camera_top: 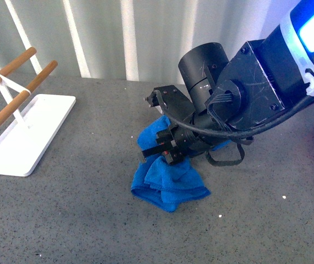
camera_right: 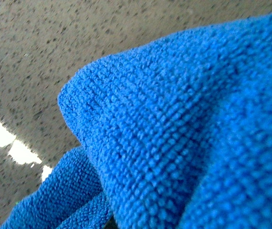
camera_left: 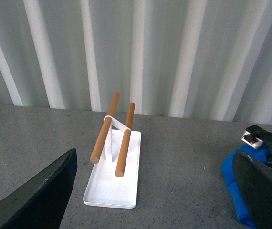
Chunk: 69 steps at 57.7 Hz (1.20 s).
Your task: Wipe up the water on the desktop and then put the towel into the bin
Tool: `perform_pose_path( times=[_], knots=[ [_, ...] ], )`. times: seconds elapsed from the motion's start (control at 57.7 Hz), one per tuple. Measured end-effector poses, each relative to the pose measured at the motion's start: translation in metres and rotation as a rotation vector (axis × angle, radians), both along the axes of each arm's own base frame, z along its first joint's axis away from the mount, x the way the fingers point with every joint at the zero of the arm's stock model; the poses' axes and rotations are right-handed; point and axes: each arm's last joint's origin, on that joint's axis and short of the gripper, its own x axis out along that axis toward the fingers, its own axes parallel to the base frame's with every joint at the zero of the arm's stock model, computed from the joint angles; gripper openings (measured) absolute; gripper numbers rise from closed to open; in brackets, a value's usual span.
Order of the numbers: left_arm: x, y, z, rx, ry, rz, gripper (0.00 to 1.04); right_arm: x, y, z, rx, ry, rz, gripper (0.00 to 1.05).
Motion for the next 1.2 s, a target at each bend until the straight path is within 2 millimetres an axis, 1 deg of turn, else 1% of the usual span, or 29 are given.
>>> perform_pose_path(
  times=[0.087, 0.225, 0.277, 0.347, 0.381, 0.416, 0.433, 0.485, 0.503, 0.659, 0.728, 0.815, 0.884, 0.953, 1.092, 1.196],
  knots=[
    [0.0, 0.0, 0.0, 0.0, 0.0, 0.0, 0.98, -0.016, -0.004, 0.001, 0.018, 0.037, 0.002, 0.05],
    [0.0, 0.0, 0.0, 0.0, 0.0, 0.0, 0.98, -0.037, -0.011, 0.006, 0.015, 0.057, 0.005, 0.05],
    [0.0, 0.0, 0.0, 0.0, 0.0, 0.0, 0.98, -0.044, -0.015, 0.012, 0.007, 0.046, 0.0, 0.05],
    [0.0, 0.0, 0.0, 0.0, 0.0, 0.0, 0.98, -0.047, -0.019, 0.022, -0.011, 0.019, -0.013, 0.05],
    [0.0, 0.0, 0.0, 0.0, 0.0, 0.0, 0.98, -0.047, -0.021, 0.03, -0.023, -0.007, -0.018, 0.05],
    [0.0, 0.0, 0.0, 0.0, 0.0, 0.0, 0.98, -0.046, -0.024, 0.041, -0.036, -0.04, -0.03, 0.05],
    [0.0, 0.0, 0.0, 0.0, 0.0, 0.0, 0.98, -0.045, -0.027, 0.051, -0.049, -0.066, -0.041, 0.05],
    [0.0, 0.0, 0.0, 0.0, 0.0, 0.0, 0.98, -0.042, -0.034, 0.071, -0.077, -0.128, -0.067, 0.05],
    [0.0, 0.0, 0.0, 0.0, 0.0, 0.0, 0.98, -0.04, -0.037, 0.082, -0.089, -0.157, -0.082, 0.05],
    [0.0, 0.0, 0.0, 0.0, 0.0, 0.0, 0.98, -0.03, -0.055, 0.128, -0.139, -0.288, -0.168, 0.05],
    [0.0, 0.0, 0.0, 0.0, 0.0, 0.0, 0.98, -0.026, -0.069, 0.159, -0.177, -0.383, -0.238, 0.05],
    [0.0, 0.0, 0.0, 0.0, 0.0, 0.0, 0.98, -0.023, -0.083, 0.186, -0.213, -0.454, -0.316, 0.05],
    [0.0, 0.0, 0.0, 0.0, 0.0, 0.0, 0.98, -0.022, -0.095, 0.202, -0.256, -0.479, -0.391, 0.05],
    [0.0, 0.0, 0.0, 0.0, 0.0, 0.0, 0.98, -0.023, -0.109, 0.213, -0.32, -0.499, -0.479, 0.05],
    [0.0, 0.0, 0.0, 0.001, 0.0, 0.0, 0.98, -0.025, -0.14, 0.226, -0.438, -0.502, -0.642, 0.05],
    [0.0, 0.0, 0.0, 0.001, 0.0, 0.0, 0.98, -0.026, -0.164, 0.235, -0.481, -0.464, -0.747, 0.05]
  ],
)
